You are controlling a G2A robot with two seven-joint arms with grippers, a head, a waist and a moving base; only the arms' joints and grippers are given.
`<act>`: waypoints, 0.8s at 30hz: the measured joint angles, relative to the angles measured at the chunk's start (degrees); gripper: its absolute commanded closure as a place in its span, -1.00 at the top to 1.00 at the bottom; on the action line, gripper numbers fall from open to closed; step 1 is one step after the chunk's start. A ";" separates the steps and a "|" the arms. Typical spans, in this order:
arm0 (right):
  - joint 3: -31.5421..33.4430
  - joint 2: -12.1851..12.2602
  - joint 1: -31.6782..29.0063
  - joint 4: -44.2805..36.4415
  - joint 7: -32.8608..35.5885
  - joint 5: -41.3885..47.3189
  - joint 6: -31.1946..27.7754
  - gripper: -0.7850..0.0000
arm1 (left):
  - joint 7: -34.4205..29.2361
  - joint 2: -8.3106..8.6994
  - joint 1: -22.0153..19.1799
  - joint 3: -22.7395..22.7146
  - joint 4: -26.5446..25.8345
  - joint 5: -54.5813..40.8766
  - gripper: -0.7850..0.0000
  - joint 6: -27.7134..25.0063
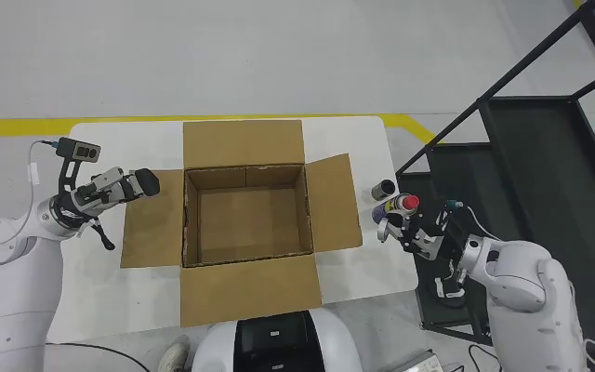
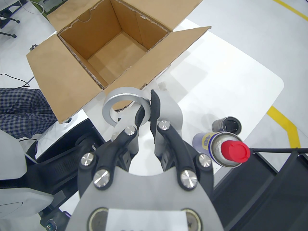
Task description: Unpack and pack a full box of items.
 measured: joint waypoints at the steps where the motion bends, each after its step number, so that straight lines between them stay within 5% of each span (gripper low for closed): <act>1: 0.00 0.00 0.00 0.00 0.00 0.00 0.00 -1.00 | 0.00 0.00 0.00 0.00 0.00 0.00 1.00 0.00; 10: -0.18 0.01 -0.04 0.04 -0.19 -0.37 0.38 -1.00 | 0.00 0.00 0.00 0.00 0.00 0.00 1.00 0.00; 24: -5.71 0.15 -3.36 10.11 -9.70 -25.83 9.50 -1.00 | 0.00 0.00 0.00 0.00 0.00 0.00 1.00 0.00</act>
